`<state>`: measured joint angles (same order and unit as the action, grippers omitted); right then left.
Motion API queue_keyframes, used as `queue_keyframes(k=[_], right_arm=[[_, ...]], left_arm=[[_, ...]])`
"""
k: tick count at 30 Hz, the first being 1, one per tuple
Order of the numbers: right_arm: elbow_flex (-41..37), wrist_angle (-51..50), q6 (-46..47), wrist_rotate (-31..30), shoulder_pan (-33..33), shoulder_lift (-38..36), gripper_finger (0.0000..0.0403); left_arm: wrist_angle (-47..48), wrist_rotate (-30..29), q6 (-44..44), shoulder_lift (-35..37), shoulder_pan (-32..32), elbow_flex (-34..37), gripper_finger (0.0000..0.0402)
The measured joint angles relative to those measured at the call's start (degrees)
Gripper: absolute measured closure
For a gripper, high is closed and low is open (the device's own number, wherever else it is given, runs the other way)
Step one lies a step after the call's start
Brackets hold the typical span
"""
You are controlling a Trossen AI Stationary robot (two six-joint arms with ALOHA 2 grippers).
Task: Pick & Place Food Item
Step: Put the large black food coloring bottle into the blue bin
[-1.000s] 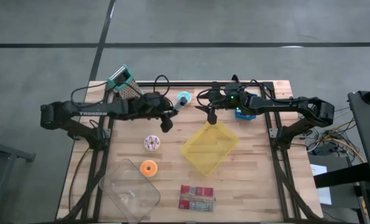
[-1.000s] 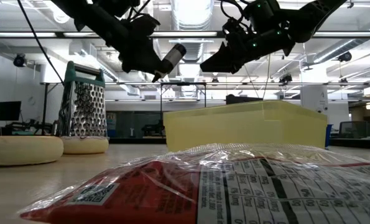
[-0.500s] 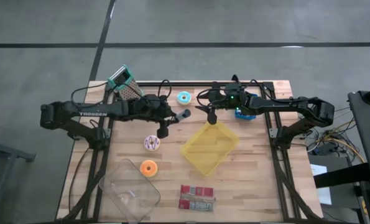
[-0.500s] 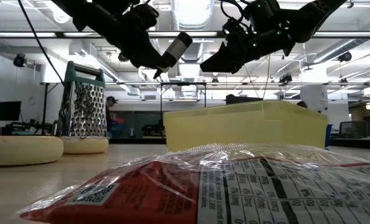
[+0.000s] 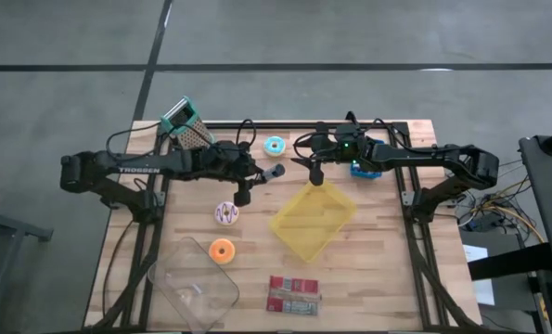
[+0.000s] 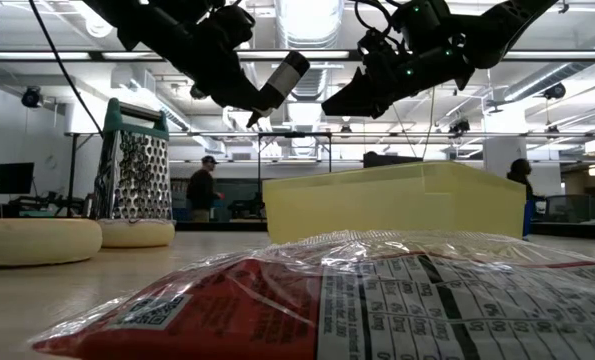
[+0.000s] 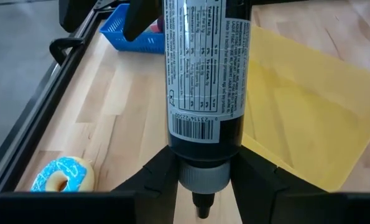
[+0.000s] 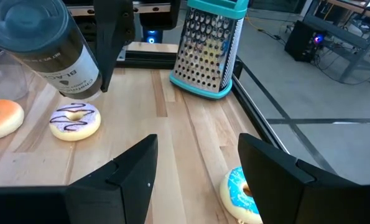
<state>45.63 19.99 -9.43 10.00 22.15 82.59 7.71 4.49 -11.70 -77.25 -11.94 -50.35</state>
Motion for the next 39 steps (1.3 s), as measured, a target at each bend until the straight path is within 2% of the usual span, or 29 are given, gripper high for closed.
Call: queue_keyframes(k=[13,20,28,32,36,39], right_arm=[[0.0,1.5,0.2,0.3,0.0,0.0,0.0181],[0.0,3.0,3.1,0.5,-1.0,0.0,0.0181],[0.0,-0.7,10.2,0.6,-1.7,0.0,0.0181],[-0.2,-1.0,4.1,1.3,-3.2,0.0,0.0181],[-0.3,-1.1,-4.0,5.4,-5.4,0.0,0.0181],[-0.3,-0.6,-7.3,6.2,-7.2,0.0,0.0181]], left_arm=[[0.0,0.0,-0.1,0.0,0.0,0.0,0.0278],[0.0,-0.1,-0.1,0.0,0.0,0.0,0.0278],[0.0,-0.1,-0.1,0.0,0.0,0.1,0.0278],[0.0,-0.1,-0.1,0.0,0.0,0.1,0.0278],[0.0,-0.1,-0.1,0.0,0.0,0.1,0.0278],[0.0,-0.1,-0.1,0.0,0.0,0.1,0.0278]])
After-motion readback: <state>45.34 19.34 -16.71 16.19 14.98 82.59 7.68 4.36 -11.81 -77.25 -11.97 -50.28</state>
